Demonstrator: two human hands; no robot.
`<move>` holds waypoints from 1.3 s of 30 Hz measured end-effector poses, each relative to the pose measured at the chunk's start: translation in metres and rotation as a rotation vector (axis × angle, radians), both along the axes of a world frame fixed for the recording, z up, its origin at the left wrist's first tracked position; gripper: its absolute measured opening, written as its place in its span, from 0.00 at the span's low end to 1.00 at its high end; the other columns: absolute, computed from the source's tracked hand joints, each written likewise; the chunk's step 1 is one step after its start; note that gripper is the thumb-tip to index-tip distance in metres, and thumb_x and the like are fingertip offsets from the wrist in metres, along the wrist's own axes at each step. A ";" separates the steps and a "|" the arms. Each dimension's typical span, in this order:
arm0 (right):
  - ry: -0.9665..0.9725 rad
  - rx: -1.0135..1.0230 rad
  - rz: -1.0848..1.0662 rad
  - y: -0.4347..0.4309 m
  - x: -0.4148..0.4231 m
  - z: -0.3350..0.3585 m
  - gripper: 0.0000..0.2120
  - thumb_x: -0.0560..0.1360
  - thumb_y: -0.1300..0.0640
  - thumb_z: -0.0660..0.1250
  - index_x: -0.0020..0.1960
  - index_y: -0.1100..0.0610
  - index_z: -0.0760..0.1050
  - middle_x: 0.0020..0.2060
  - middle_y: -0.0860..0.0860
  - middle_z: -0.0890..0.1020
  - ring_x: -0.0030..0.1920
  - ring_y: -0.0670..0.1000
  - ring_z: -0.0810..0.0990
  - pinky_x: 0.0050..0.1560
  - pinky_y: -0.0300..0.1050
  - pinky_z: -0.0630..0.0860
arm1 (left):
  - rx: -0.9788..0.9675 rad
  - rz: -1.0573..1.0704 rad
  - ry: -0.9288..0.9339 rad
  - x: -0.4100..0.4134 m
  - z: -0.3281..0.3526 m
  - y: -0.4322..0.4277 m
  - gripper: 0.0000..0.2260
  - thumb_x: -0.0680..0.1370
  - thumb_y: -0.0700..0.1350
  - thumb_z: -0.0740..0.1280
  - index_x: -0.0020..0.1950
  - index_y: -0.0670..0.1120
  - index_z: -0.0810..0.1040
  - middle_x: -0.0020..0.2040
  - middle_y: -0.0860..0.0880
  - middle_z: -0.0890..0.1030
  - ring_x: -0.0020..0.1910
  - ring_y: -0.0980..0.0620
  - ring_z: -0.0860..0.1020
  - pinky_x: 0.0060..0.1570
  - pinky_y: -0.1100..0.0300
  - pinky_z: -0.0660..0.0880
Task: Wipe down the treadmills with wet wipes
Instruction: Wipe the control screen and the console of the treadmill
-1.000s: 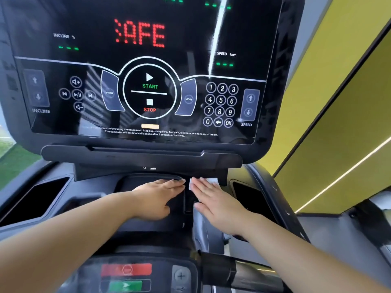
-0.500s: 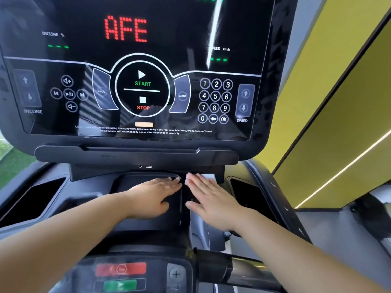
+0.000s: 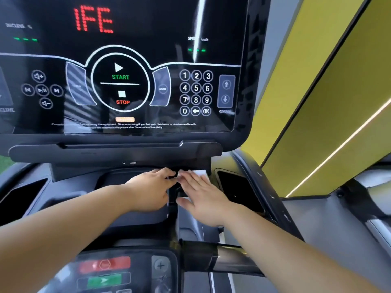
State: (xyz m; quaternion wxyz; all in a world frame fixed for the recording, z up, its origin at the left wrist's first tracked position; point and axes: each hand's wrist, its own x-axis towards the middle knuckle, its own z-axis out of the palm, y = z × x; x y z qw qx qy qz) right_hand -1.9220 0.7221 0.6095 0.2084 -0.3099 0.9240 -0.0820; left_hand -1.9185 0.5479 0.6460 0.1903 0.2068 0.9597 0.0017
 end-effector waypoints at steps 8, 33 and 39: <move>-0.127 -0.072 -0.063 0.056 -0.002 -0.001 0.27 0.83 0.47 0.46 0.78 0.53 0.38 0.76 0.43 0.36 0.69 0.36 0.31 0.72 0.37 0.33 | -0.087 0.001 -0.055 0.000 0.007 0.012 0.24 0.80 0.46 0.54 0.77 0.46 0.57 0.76 0.47 0.54 0.74 0.48 0.56 0.71 0.57 0.59; -0.316 -0.247 -0.141 0.069 -0.002 0.003 0.24 0.84 0.55 0.46 0.78 0.51 0.43 0.74 0.38 0.42 0.70 0.34 0.38 0.71 0.33 0.39 | -0.113 -0.068 -0.075 0.003 -0.003 0.036 0.26 0.82 0.48 0.53 0.78 0.48 0.48 0.77 0.49 0.47 0.76 0.47 0.48 0.72 0.53 0.58; -0.384 -0.225 -0.128 0.085 0.016 0.005 0.24 0.84 0.51 0.46 0.78 0.46 0.43 0.74 0.35 0.41 0.72 0.34 0.39 0.73 0.36 0.41 | -0.160 -0.109 -0.039 -0.001 -0.001 0.042 0.27 0.81 0.49 0.53 0.78 0.48 0.48 0.76 0.48 0.50 0.73 0.46 0.53 0.69 0.53 0.62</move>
